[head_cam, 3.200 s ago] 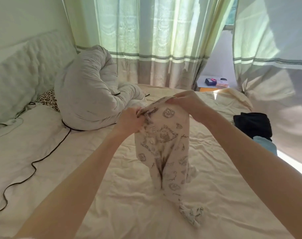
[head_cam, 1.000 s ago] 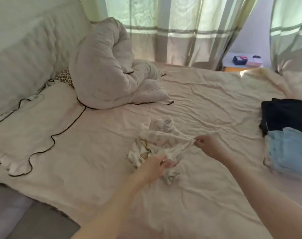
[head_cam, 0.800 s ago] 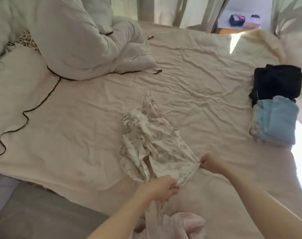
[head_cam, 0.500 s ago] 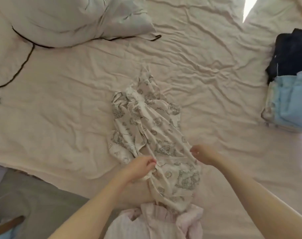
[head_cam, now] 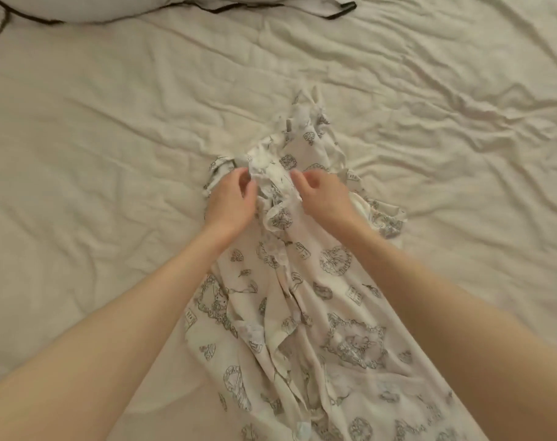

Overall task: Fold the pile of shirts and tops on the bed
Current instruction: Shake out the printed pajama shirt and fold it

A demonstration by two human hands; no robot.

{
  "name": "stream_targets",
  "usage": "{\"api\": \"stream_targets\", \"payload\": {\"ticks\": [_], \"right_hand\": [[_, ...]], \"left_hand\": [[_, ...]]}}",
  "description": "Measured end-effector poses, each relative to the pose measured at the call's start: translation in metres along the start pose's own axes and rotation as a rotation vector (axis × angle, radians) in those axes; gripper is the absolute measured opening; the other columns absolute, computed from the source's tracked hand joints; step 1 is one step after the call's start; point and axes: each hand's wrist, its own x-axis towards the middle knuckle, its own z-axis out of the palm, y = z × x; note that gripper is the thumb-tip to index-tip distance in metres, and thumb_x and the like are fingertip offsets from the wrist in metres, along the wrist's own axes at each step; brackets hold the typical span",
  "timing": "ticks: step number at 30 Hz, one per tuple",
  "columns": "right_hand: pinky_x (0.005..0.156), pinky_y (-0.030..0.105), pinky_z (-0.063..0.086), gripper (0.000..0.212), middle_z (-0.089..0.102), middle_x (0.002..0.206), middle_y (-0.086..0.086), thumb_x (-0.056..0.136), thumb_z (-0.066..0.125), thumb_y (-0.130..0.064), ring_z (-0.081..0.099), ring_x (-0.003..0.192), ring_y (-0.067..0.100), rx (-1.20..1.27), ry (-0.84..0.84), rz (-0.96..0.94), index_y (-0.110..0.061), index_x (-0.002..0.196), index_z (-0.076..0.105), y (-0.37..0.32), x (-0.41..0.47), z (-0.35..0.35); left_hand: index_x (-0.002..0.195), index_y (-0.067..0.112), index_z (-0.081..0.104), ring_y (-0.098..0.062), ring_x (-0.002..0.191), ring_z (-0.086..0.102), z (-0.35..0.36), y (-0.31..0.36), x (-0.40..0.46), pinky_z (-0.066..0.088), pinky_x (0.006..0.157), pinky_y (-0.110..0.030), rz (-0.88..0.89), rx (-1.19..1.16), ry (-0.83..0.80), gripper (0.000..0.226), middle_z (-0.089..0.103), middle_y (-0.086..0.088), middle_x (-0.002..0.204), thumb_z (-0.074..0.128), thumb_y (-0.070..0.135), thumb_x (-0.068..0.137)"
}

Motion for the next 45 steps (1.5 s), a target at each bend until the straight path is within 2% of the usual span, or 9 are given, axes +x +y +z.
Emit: {"api": "stream_targets", "payload": {"ticks": [4, 11, 15, 19, 24, 27, 30, 35, 45], "right_hand": [[0.065, 0.026, 0.043, 0.048, 0.056, 0.069, -0.004, 0.086, 0.053, -0.057, 0.051, 0.063, 0.010, 0.136, -0.042, 0.118, -0.011, 0.074, 0.059, -0.016, 0.027, 0.026], [0.044, 0.025, 0.038, 0.027, 0.041, 0.057, 0.002, 0.091, 0.055, -0.008, 0.042, 0.047, 0.015, 0.767, -0.021, 0.368, -0.013, 0.066, 0.046, 0.004, 0.007, 0.014], [0.064, 0.036, 0.052, 0.012, 0.053, 0.080, 0.009, 0.093, 0.040, 0.001, 0.057, 0.073, 0.023, 1.294, 0.005, 0.570, -0.006, 0.087, 0.048, 0.019, -0.012, -0.008], [0.083, 0.049, 0.051, 0.034, 0.059, 0.122, 0.017, 0.083, 0.043, -0.001, 0.059, 0.106, 0.032, 1.606, 0.048, 0.626, -0.005, 0.116, 0.046, 0.038, -0.026, -0.030], [0.079, 0.046, 0.048, 0.035, 0.067, 0.108, 0.016, 0.094, 0.043, -0.031, 0.063, 0.097, 0.029, 1.574, 0.067, 0.661, -0.008, 0.111, 0.062, 0.048, -0.029, -0.048], [0.083, 0.042, 0.054, 0.051, 0.067, 0.114, 0.014, 0.087, 0.051, -0.051, 0.066, 0.099, 0.030, 1.506, 0.032, 0.522, -0.012, 0.115, 0.065, 0.057, -0.029, -0.060], [0.092, 0.047, 0.051, 0.072, 0.064, 0.121, 0.016, 0.076, 0.046, -0.065, 0.062, 0.110, 0.033, 1.274, -0.007, 0.374, -0.012, 0.122, 0.062, 0.064, -0.032, -0.072], [0.070, 0.042, 0.057, 0.025, 0.071, 0.087, 0.015, 0.084, 0.064, -0.027, 0.071, 0.073, 0.027, 0.699, 0.024, 0.316, -0.003, 0.090, 0.062, 0.057, -0.043, -0.088], [0.062, 0.025, 0.056, 0.040, 0.069, 0.091, 0.008, 0.082, 0.055, -0.030, 0.067, 0.079, 0.019, 1.076, -0.203, 0.453, -0.006, 0.114, 0.062, 0.018, -0.109, -0.150]], "left_hand": [[0.078, 0.014, 0.065, -0.004, 0.047, 0.053, 0.011, 0.004, 0.028, 0.040, 0.047, -0.015, -0.278, -0.384, -0.089, 0.025, 0.062, 0.003, 0.064, 0.050, 0.022, 0.096], [0.080, 0.013, 0.059, -0.009, 0.059, 0.057, 0.001, -0.013, 0.028, 0.042, 0.047, -0.017, -0.519, -0.741, -0.140, 0.021, 0.063, 0.000, 0.072, 0.048, 0.015, 0.097], [0.096, 0.010, 0.058, -0.016, 0.072, 0.057, -0.006, -0.008, 0.031, 0.046, 0.067, -0.030, -0.624, -1.083, -0.097, 0.013, 0.063, -0.005, 0.082, 0.045, 0.008, 0.093], [0.083, 0.010, 0.054, -0.019, 0.076, 0.055, -0.013, 0.001, 0.036, 0.048, 0.074, -0.034, -0.719, -1.214, -0.083, 0.015, 0.058, -0.007, 0.083, 0.041, 0.005, 0.089], [0.111, 0.011, 0.057, -0.027, 0.104, 0.063, -0.020, -0.007, 0.041, 0.056, 0.071, -0.040, -0.673, -1.113, -0.250, 0.031, 0.063, -0.013, 0.120, 0.037, 0.031, 0.099], [0.108, 0.017, 0.060, -0.021, 0.083, 0.070, -0.033, -0.010, 0.039, 0.056, 0.063, -0.033, -0.540, -0.910, -0.444, 0.050, 0.070, -0.007, 0.100, 0.040, 0.059, 0.089], [0.118, 0.018, 0.052, -0.012, 0.060, 0.066, -0.049, -0.007, 0.041, 0.053, 0.049, -0.023, -0.426, -0.829, -0.476, 0.044, 0.071, 0.001, 0.085, 0.062, 0.033, 0.077], [0.110, 0.018, 0.058, -0.008, 0.050, 0.063, -0.060, 0.007, 0.036, 0.050, 0.041, -0.019, -0.433, -0.716, -0.462, 0.029, 0.072, 0.003, 0.075, 0.061, 0.012, 0.081], [0.088, 0.020, 0.057, -0.008, 0.058, 0.063, -0.119, 0.054, -0.032, 0.051, 0.050, -0.022, -0.479, -0.949, -0.377, 0.021, 0.067, 0.005, 0.071, 0.040, 0.012, 0.098]]}}
